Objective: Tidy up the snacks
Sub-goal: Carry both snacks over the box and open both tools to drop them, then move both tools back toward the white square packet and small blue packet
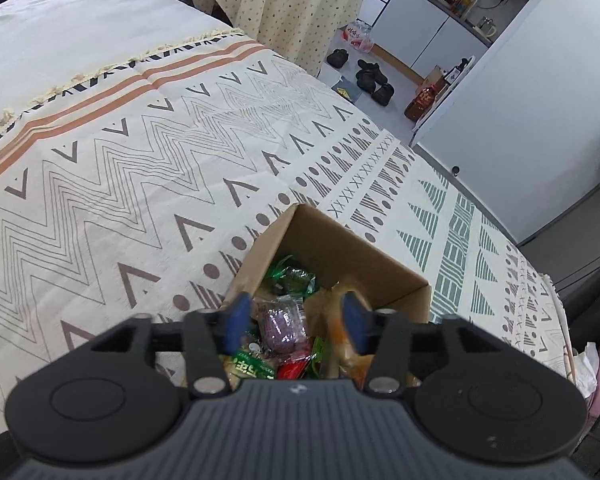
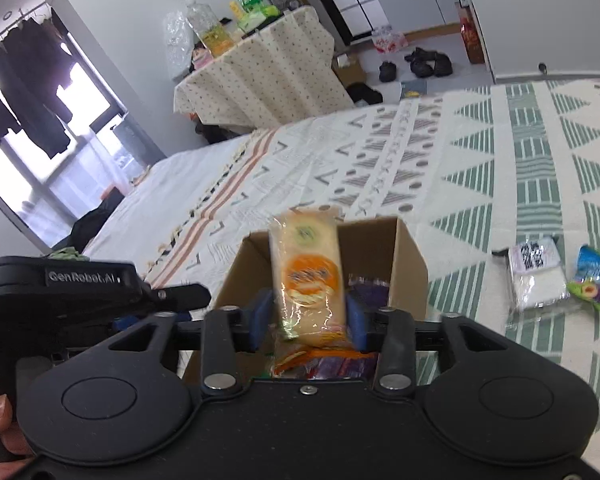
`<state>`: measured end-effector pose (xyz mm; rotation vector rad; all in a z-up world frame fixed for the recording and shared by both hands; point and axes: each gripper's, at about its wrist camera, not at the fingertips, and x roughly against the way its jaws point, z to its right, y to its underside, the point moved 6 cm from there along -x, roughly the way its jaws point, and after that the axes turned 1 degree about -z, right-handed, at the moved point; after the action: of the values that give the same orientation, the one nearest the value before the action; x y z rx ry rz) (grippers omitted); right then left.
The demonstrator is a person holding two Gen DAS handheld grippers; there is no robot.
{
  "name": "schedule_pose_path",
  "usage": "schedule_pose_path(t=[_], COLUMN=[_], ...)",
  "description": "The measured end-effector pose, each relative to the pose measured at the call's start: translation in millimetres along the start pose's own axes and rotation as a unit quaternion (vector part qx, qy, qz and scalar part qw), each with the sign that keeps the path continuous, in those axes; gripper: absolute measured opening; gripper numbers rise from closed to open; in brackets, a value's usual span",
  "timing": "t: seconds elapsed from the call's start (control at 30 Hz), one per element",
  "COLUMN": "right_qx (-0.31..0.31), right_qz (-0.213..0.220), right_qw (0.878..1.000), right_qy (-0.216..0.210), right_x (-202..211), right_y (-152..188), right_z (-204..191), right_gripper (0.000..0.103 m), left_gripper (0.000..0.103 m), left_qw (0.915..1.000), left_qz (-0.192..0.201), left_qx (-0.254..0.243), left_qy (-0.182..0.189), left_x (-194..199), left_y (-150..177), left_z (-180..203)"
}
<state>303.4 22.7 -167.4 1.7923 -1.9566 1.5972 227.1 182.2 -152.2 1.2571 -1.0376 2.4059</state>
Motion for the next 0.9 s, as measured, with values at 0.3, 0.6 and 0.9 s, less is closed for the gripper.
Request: schedule_pose_path(t=[0.3, 0.6, 0.9], right_qx=[-0.018, -0.054, -0.101], right_qz=[0.022, 0.046, 0.050], right_qw=[0.999, 0.995, 0.989], right_qy=[0.026, 0.066, 0.091], right_x=[33, 64, 87], right_y=[-8, -10, -7], right_z=[18, 56, 97], right_gripper=[0.061, 0.078, 0.085], left_gripper=[0.089, 0.103, 0.103], left_qw=[0.9999, 0.9992, 0.9976], left_qz=[0.000, 0.018, 0.028], left_qx=[-0.013, -0.028, -0.052], left_qy=[-0.001, 0.022, 0.036], left_x=[11, 22, 21], left_y=[10, 23, 38], left_z=[15, 50, 89])
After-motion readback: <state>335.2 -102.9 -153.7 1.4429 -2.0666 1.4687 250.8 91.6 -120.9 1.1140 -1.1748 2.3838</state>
